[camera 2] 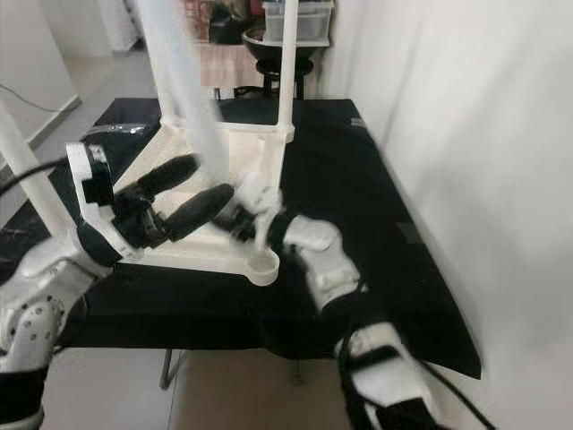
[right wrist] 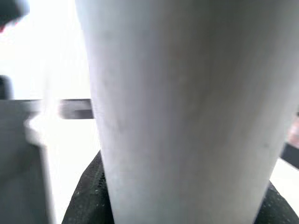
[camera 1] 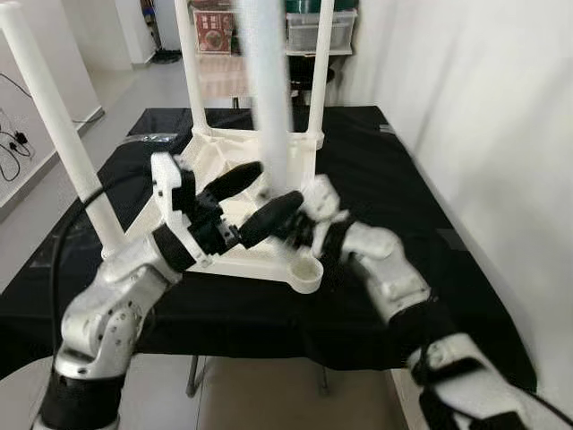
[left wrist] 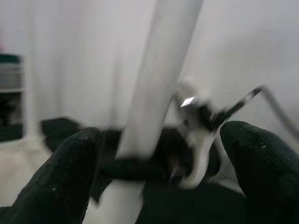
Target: Building children table
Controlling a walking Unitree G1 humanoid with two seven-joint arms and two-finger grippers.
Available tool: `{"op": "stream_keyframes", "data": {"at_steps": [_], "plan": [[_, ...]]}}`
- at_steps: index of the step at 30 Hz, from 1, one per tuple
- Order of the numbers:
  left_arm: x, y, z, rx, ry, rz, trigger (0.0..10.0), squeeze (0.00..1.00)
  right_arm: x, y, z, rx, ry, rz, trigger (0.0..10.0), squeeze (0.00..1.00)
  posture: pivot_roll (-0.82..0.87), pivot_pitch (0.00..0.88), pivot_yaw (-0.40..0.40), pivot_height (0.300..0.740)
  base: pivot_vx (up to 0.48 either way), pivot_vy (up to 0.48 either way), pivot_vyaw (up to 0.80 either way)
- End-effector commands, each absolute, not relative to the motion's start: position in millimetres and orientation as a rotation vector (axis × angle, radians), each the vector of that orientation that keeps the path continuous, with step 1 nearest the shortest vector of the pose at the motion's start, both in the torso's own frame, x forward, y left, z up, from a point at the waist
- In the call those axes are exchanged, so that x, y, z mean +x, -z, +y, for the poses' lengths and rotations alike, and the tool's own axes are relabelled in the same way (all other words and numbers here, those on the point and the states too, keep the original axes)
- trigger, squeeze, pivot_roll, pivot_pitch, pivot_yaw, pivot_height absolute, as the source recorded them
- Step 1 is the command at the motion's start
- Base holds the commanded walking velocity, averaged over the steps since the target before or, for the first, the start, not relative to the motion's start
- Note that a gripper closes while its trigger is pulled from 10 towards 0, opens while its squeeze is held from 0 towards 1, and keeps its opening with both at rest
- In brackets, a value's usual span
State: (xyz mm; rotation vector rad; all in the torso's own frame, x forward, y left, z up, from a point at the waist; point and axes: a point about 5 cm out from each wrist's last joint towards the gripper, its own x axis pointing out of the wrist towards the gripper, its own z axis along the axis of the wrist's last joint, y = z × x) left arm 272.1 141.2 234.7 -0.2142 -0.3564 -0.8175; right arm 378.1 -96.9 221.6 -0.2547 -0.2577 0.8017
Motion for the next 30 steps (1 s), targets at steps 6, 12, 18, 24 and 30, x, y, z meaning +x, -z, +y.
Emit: {"op": "stream_keyframes", "data": {"at_steps": [6, 12, 18, 24, 30], "plan": [[269.2, -176.7, 161.6, -0.217, 0.478, -0.170, 10.0, 1.00, 389.4, -221.4, -118.5, -0.179, -0.675, -0.229, 0.0, 0.00, -0.01, 0.000, -0.003, 0.740, 0.000, 0.000, 0.00], [224.4, -112.6, 142.2, -0.055, 0.529, 0.101, 10.0, 0.00, 374.9, -218.2, -108.2, -0.096, -0.944, -0.245, 7.7, 0.00, -0.01, 0.000, 0.004, 0.740, 0.000, 0.000, 0.00], [183.7, -86.0, 125.2, 0.066, 0.660, 0.220, 10.0, 0.00, 370.0, -214.1, -101.7, -0.102, -1.103, -0.199, 10.0, 0.00, 0.00, 0.072, 0.010, 0.740, 0.000, 0.000, 0.00], [171.2, -96.6, 139.5, 0.106, 0.610, 0.156, 10.0, 0.00, 366.2, -215.2, -97.5, -0.130, -1.239, -0.160, 10.0, 0.00, 0.01, 0.149, 0.008, 0.740, 0.000, 0.000, 0.00], [159.4, -103.9, 135.1, 0.148, 0.618, 0.113, 10.0, 0.00, 366.6, -214.7, -97.7, -0.121, -1.267, -0.135, 10.0, 0.00, 0.02, 0.179, -0.003, 0.740, 0.000, 0.000, 0.00]]}}
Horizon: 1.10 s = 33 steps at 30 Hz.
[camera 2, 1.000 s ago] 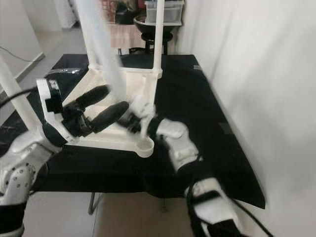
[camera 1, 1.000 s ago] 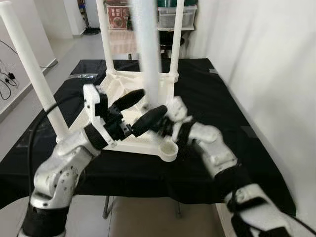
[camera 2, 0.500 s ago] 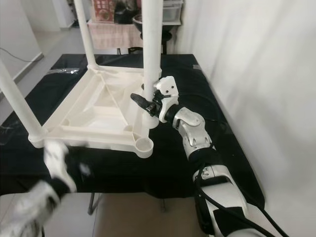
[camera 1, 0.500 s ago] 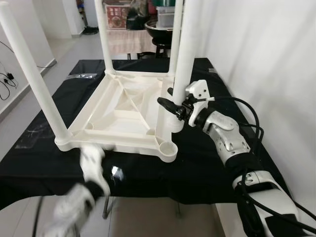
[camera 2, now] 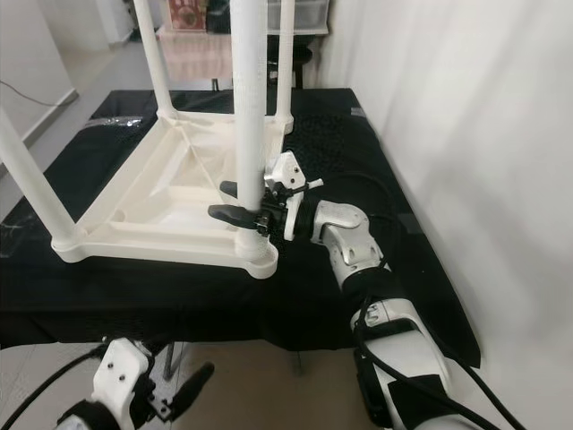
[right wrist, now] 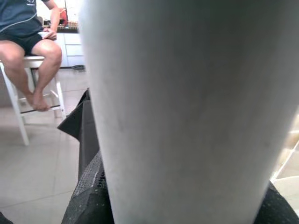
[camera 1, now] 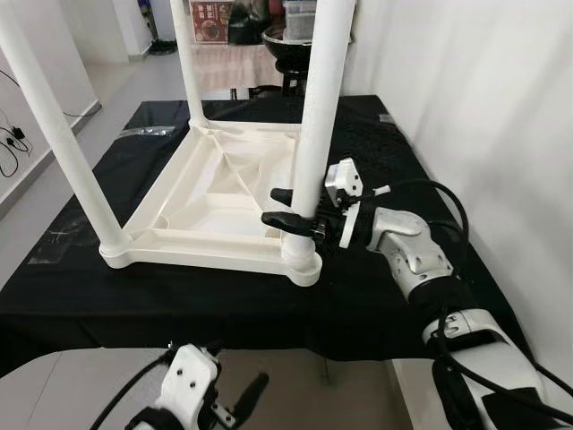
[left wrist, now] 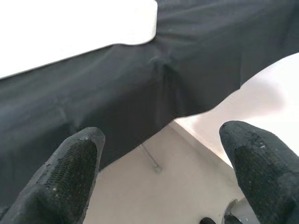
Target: Building children table
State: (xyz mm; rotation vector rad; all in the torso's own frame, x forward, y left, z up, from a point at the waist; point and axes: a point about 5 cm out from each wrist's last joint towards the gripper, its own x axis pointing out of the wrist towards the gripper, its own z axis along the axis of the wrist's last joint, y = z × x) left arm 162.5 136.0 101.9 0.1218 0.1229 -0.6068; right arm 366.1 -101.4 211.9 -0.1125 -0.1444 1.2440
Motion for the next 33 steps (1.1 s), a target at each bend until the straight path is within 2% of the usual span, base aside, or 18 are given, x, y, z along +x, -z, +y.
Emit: {"op": "stream_keyframes", "data": {"at_steps": [1, 19, 28, 33], "plan": [[155.6, -106.4, 134.1, 0.169, 0.620, 0.100, 10.0, 0.00, 366.8, -214.5, -99.2, -0.118, -1.275, -0.127, 10.0, 0.00, 0.02, 0.186, -0.007, 0.740, 0.000, 0.000, 0.00], [140.3, -120.6, 128.6, 0.177, 0.606, 0.042, 10.0, 0.00, 375.4, -218.2, -102.9, -0.098, -1.265, -0.079, 10.0, 0.00, 0.04, 0.237, -0.033, 0.740, 0.000, 0.000, 0.00], [140.0, -121.5, 127.2, 0.177, 0.602, 0.040, 10.0, 0.00, 363.8, -221.0, -106.5, -0.053, -1.483, -0.072, 10.0, 0.00, 0.05, 0.241, -0.036, 0.740, 0.000, 0.000, 0.00], [140.2, -121.8, 126.6, 0.180, 0.600, 0.038, 10.0, 0.00, 362.4, -219.7, -105.6, -0.067, -1.507, -0.074, 10.0, 0.00, 0.06, 0.240, -0.037, 0.740, 0.000, 0.000, 0.00]]}}
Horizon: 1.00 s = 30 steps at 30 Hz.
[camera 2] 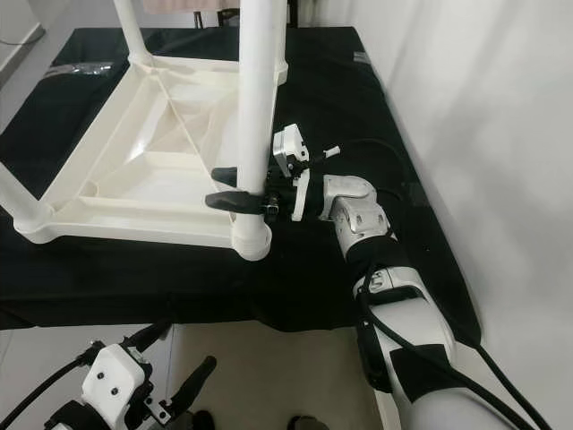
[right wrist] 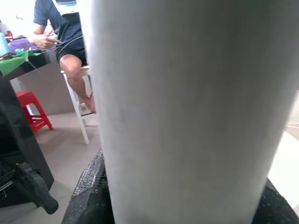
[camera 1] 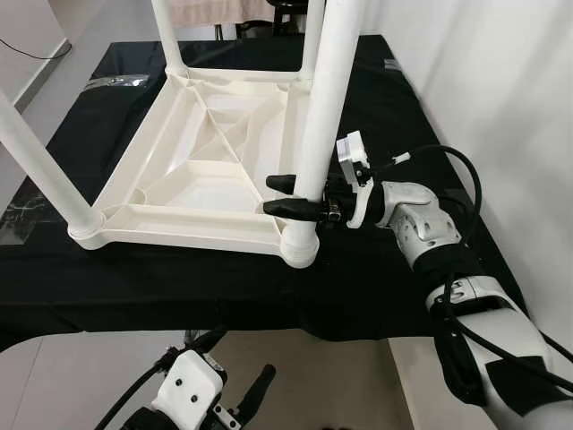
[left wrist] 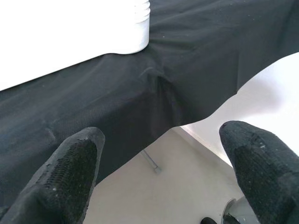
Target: Building children table
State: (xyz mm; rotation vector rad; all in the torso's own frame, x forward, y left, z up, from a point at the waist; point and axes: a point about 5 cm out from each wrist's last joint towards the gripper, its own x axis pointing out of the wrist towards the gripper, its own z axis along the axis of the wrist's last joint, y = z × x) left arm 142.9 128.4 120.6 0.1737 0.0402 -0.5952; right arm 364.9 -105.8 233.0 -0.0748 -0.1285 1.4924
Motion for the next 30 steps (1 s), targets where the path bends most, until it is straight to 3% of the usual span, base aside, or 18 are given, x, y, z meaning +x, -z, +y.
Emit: {"op": "stream_keyframes", "data": {"at_steps": [1, 8, 21, 26, 30], "plan": [[140.3, -121.8, 126.4, 0.181, 0.599, 0.037, 10.0, 0.00, 362.6, -219.4, -105.5, -0.070, -1.506, -0.076, 10.0, 0.00, 0.06, 0.240, -0.037, 0.740, 0.000, 0.000, 0.00], [140.7, -122.2, 125.7, 0.186, 0.596, 0.034, 10.0, 0.00, 370.9, -222.9, -102.1, -0.124, -1.420, -0.102, 10.0, 0.00, 0.06, 0.239, -0.038, 0.740, 0.000, 0.000, 0.00], [140.3, -122.8, 126.4, 0.191, 0.596, 0.035, 10.0, 0.00, 370.6, -232.8, -107.1, -0.124, -1.479, -0.127, 10.0, 0.00, 0.07, 0.240, -0.036, 0.740, 0.000, 0.000, 0.00], [139.9, -123.1, 127.1, 0.194, 0.593, 0.035, 10.0, 0.00, 359.5, -226.8, -106.1, -0.212, -1.642, -0.106, 10.0, 0.00, 0.07, 0.241, -0.033, 0.740, 0.000, 0.000, 0.00], [139.6, -123.0, 127.8, 0.196, 0.595, 0.037, 10.0, 0.00, 342.3, -215.9, -96.3, -0.383, -1.795, -0.030, 10.0, 0.00, 0.07, 0.241, -0.033, 0.740, 0.000, 0.000, 0.00]]}}
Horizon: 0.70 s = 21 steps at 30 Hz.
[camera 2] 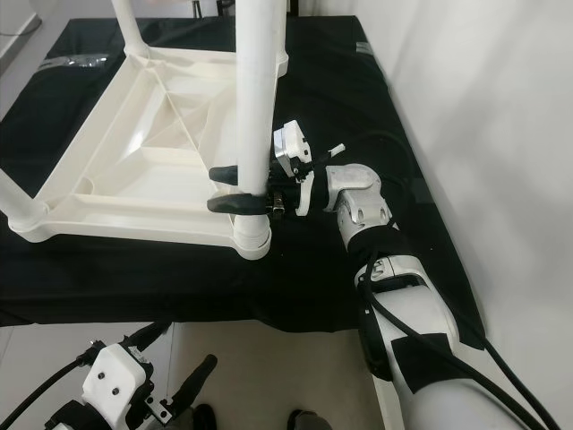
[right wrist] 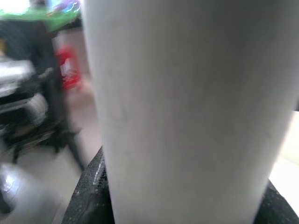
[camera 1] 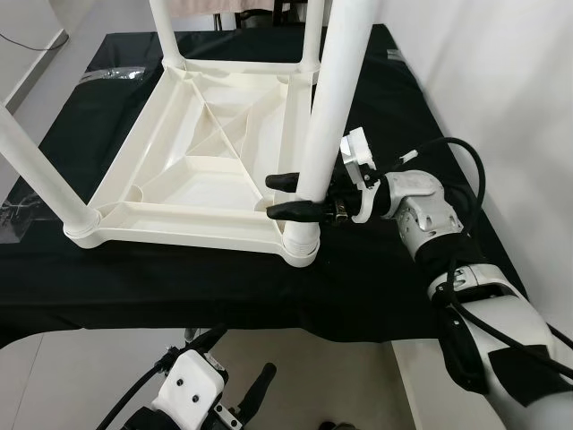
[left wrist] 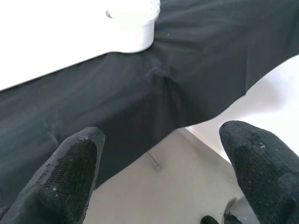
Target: Building children table
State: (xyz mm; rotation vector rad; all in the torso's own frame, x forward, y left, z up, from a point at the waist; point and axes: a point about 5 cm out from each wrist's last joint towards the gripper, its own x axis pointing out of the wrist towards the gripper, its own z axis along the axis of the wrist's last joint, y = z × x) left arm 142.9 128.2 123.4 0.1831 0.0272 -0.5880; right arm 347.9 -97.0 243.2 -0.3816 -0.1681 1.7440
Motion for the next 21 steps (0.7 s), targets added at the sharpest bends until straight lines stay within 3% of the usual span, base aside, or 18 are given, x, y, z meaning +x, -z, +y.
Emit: {"op": "stream_keyframes", "data": {"at_steps": [1, 12, 14, 21], "plan": [[139.6, -122.8, 127.9, 0.197, 0.595, 0.038, 10.0, 0.00, 337.9, -213.0, -93.8, -0.416, -1.828, -0.011, 10.0, 0.00, 0.07, 0.240, -0.032, 0.740, 0.000, 0.000, 0.00], [140.8, -122.4, 127.7, 0.202, 0.592, 0.036, 10.0, 0.00, 337.2, -217.9, -80.7, -0.476, -1.875, -0.008, 10.0, 0.00, 0.07, 0.236, -0.040, 0.740, 0.000, 0.000, 0.00], [141.3, -122.2, 127.0, 0.203, 0.587, 0.034, 10.0, 0.00, 347.4, -238.1, -78.0, -0.340, -1.822, -0.105, 10.0, 0.00, 0.07, 0.234, -0.044, 0.740, 0.000, 0.000, 0.00], [142.2, -122.1, 126.2, 0.201, 0.585, 0.033, 10.0, 0.00, 359.7, -263.9, -85.5, -0.121, -1.712, -0.228, 10.0, 0.00, 0.07, 0.233, -0.045, 0.740, 0.000, 0.000, 0.00]]}}
